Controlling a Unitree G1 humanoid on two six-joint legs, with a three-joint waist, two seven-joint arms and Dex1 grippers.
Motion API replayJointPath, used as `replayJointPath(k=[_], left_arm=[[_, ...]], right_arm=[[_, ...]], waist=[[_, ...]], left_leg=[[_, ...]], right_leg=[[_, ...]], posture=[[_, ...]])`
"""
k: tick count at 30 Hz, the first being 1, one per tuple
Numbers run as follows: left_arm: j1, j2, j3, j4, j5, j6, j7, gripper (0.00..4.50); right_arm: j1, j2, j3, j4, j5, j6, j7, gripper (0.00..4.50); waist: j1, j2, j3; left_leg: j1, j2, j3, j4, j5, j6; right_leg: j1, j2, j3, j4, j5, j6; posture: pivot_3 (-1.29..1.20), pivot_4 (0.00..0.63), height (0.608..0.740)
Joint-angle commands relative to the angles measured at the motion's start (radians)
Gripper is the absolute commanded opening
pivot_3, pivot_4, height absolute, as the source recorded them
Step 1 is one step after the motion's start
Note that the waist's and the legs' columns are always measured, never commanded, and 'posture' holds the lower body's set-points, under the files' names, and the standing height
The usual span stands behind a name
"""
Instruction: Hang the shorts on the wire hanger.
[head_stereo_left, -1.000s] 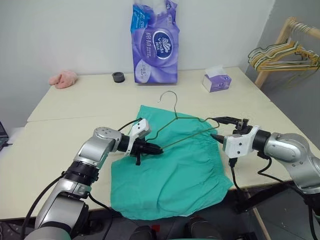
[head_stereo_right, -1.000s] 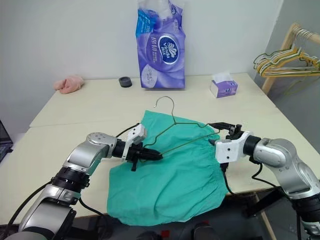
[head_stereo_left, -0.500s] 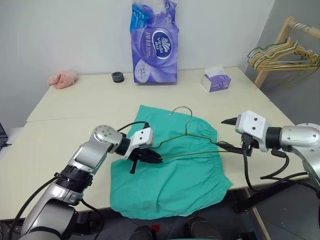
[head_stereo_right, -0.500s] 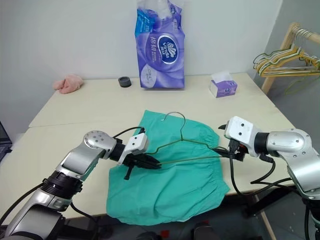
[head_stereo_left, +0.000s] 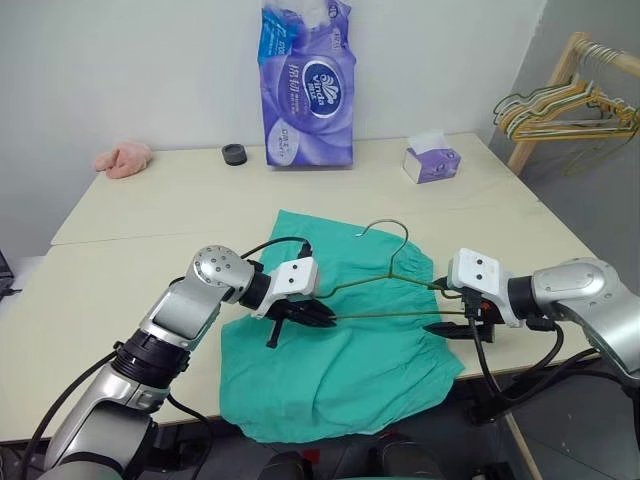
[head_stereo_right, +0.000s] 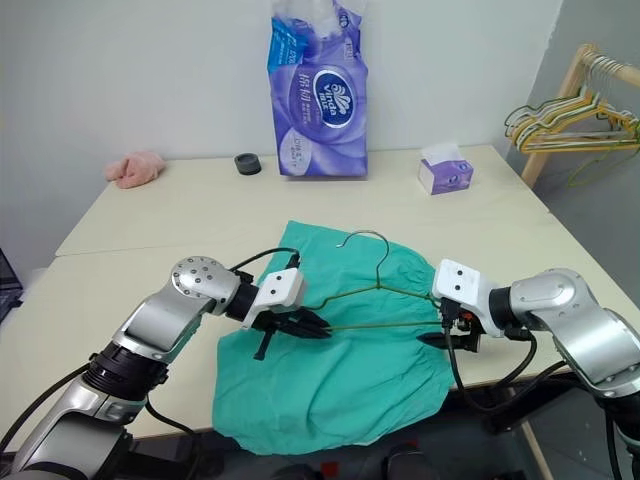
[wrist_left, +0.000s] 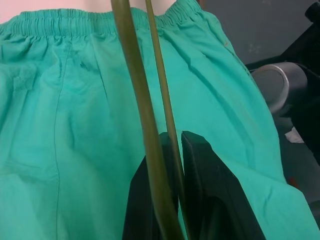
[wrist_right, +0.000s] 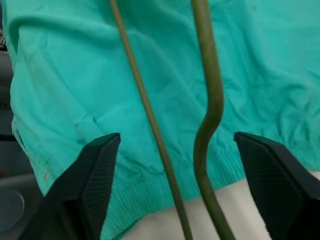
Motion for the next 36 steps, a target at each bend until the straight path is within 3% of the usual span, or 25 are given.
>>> replayJointPath(k=[1,9,16,23,27,32,36], left_arm=[[-0.017,0.0,0.004,-0.04,-0.004,-0.014,0.004,0.0],[-0.012,-0.002,-0.003,-0.037,0.011,-0.048,0.006,0.0],[-0.005,-0.027,0.005,-0.025,-0.007,-0.035,0.016,0.0],[0.003,-0.07,0.048,0.0,-0.035,-0.013,0.065,2.12],[-0.031,-0.104,0.16,0.101,-0.056,0.006,0.183,3.29],[-0.065,-0.088,0.256,0.228,-0.092,0.025,0.23,3.29],[-0.053,-0.069,0.279,0.292,-0.093,0.015,0.23,3.29]], right_arm=[[-0.002,-0.034,0.009,-0.012,0.005,0.003,0.035,2.72],[0.014,-0.053,0.017,-0.035,0.024,0.016,0.069,0.04],[0.02,-0.06,0.008,-0.051,0.039,0.029,0.082,0.04],[0.039,-0.055,-0.014,-0.061,0.06,0.05,0.064,0.0],[0.089,-0.055,-0.071,-0.071,0.081,0.073,0.032,0.0],[0.204,-0.046,-0.239,-0.081,0.15,0.14,-0.023,0.0],[0.442,0.006,-0.519,-0.09,0.194,0.225,-0.08,0.0]], waist=[[0.0,0.0,0.0],[0.0,0.0,0.0],[0.001,0.0,0.0],[0.001,-0.001,0.001],[0.002,-0.001,0.001],[0.002,-0.001,0.001],[0.014,-0.002,0.0]], left_leg=[[0.0,0.0,0.0,0.0,0.0,0.0],[0.0,0.0,0.0,0.0,0.0,0.0],[0.0,0.0,0.0,0.0,0.0,0.0],[0.0,0.0,0.0,0.0,0.0,0.0],[0.0,0.0,0.0,0.0,0.0,0.0],[0.0,0.0,0.0,0.0,0.0,0.0],[-0.001,0.0,-0.002,0.0,-0.001,-0.001]], right_leg=[[0.0,0.0,0.0,0.0,0.0,0.0],[0.0,0.0,0.0,0.0,0.0,0.0],[0.0,0.0,0.0,0.0,0.0,0.0],[0.0,0.0,0.0,0.0,0.0,0.0],[0.0,0.0,0.0,0.0,0.0,0.0],[0.0,0.0,-0.001,0.0,0.0,0.0],[0.0,0.0,-0.001,0.0,0.0,0.0]], posture=[[-0.15,0.038,0.74],[-0.15,0.039,0.74],[-0.15,0.039,0.74],[-0.16,0.047,0.74],[-0.17,0.044,0.74],[-0.16,0.041,0.74],[-0.17,0.045,0.74]])
